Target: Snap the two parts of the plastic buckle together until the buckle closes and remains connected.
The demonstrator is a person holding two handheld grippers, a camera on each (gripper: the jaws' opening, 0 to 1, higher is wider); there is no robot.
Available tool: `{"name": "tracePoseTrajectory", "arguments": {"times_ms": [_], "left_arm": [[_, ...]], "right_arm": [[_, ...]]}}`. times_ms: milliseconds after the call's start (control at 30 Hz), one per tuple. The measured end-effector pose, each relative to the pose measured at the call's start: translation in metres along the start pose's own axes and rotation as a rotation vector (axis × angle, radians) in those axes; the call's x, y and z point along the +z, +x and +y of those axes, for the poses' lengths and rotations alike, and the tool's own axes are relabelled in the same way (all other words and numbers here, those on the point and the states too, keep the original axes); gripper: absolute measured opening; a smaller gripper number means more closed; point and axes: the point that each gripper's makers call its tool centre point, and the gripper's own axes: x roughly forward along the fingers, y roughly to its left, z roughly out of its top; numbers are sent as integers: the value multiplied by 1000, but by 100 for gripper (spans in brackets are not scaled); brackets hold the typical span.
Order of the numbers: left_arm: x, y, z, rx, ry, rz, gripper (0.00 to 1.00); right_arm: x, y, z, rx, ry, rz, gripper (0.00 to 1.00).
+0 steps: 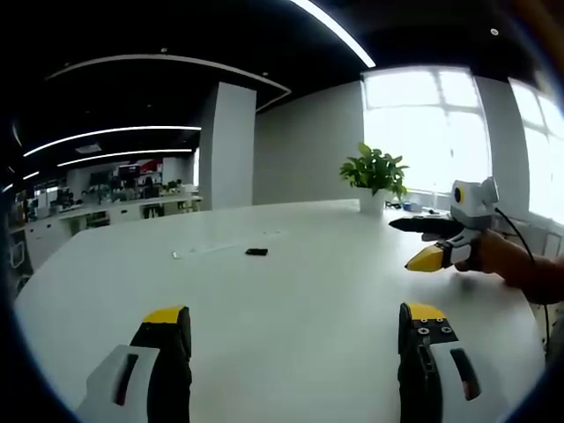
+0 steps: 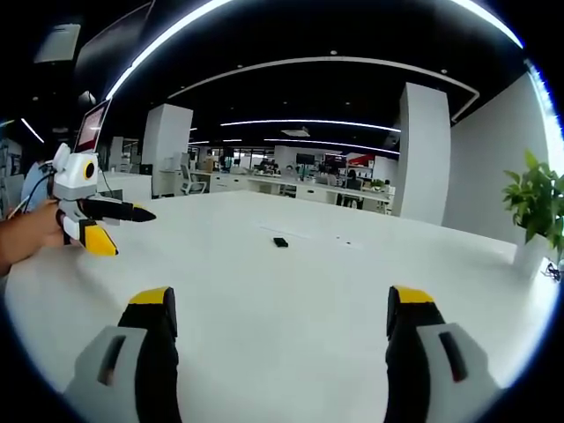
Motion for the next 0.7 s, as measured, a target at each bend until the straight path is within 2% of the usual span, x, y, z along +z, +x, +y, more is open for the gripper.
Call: {"name": "tracePoseTrajectory", "arguments": {"times_ms": [700], "left_arm": [[0, 1, 2, 3, -1, -1, 99]], "right_arm": [[-1, 0, 1, 2, 3, 2, 100]]}}
